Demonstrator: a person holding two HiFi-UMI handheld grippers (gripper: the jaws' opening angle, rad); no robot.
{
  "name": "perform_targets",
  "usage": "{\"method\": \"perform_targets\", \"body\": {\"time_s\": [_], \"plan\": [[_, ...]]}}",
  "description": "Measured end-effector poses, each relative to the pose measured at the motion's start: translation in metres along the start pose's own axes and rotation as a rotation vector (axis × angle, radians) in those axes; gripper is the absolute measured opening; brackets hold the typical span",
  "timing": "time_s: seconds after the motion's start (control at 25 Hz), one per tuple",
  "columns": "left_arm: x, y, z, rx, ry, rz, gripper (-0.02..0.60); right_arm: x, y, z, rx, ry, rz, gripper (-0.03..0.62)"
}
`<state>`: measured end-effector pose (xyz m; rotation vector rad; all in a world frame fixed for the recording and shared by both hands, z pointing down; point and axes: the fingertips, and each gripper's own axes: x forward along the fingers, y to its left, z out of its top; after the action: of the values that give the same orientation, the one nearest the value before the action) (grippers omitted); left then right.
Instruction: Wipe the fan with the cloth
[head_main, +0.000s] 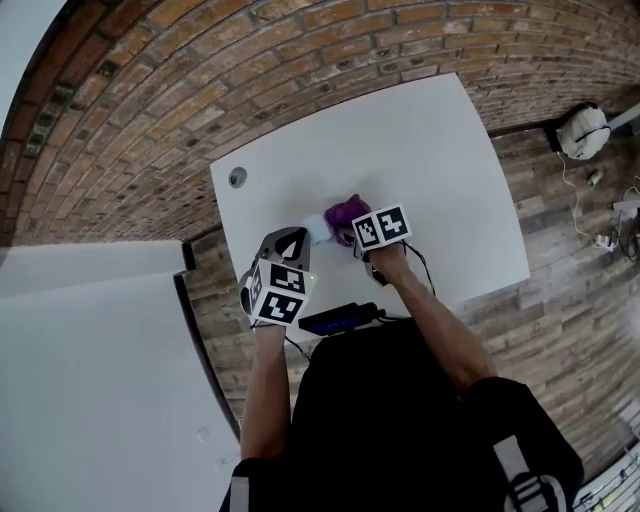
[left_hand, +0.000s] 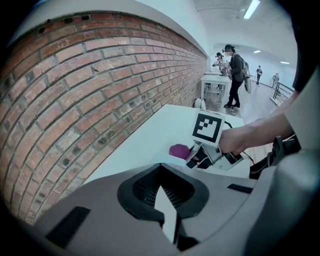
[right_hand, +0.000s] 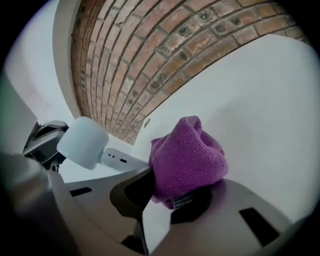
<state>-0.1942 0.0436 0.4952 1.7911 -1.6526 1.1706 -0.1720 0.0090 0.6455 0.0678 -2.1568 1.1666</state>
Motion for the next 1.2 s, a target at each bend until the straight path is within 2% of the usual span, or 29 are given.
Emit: {"method": "perform_targets", "body": {"time_s": [0.12, 0.16, 0.2, 0.32, 0.44, 0.64, 0.84, 0.92, 1.04, 1.08, 1.12, 1.2], "plan": [[0.0, -0.001, 0.001, 0.004, -0.003, -0.002, 0.0, -0.014, -0.019, 0.008, -0.138, 0.048, -0.161, 0.069], [0.0, -0.001, 0.001, 0.005, -0.003, -0.003, 0.0, -0.021, -0.024, 0.019, -0.176, 0.025, -0.206, 0.069], [0.0, -0.001, 0.001, 0.005, -0.005, -0.004, 0.0, -0.027, -0.023, 0.032, -0.186, -0.014, -0.212, 0.069], [0.0, 0.0, 0.0, 0.0, -0.008, -0.002, 0.0, -0.025, -0.002, 0.055, -0.116, -0.084, -0.083, 0.069], [0.0, 0.0, 0.001, -0.006, -0.012, -0.001, 0.0, 0.001, 0.01, 0.042, -0.036, -0.029, 0.027, 0.069], [0.0, -0.001, 0.003, -0.001, -0.011, -0.001, 0.0, 0.001, 0.0, 0.01, 0.029, -0.022, 0.03, 0.069], [-0.001, 0.0, 0.002, -0.007, -0.016, -0.003, 0.0, -0.014, 0.006, -0.047, 0.017, 0.146, 0.087, 0.069], [-0.001, 0.0, 0.002, -0.011, -0.021, -0.005, 0.0, -0.022, -0.001, -0.03, 0.016, 0.106, 0.073, 0.069], [-0.001, 0.0, 0.001, -0.021, -0.028, -0.003, 0.0, -0.027, -0.004, 0.039, 0.016, -0.075, 0.061, 0.069], [-0.001, 0.0, 0.001, -0.024, -0.03, -0.002, 0.0, -0.021, 0.0, 0.056, 0.0, -0.101, 0.07, 0.069], [-0.001, 0.0, 0.001, -0.027, -0.031, -0.001, 0.0, -0.011, 0.004, 0.065, -0.023, -0.093, 0.081, 0.069], [0.0, -0.001, 0.001, -0.029, -0.031, -0.001, 0.0, 0.014, 0.009, 0.058, -0.054, -0.004, 0.103, 0.069]]}}
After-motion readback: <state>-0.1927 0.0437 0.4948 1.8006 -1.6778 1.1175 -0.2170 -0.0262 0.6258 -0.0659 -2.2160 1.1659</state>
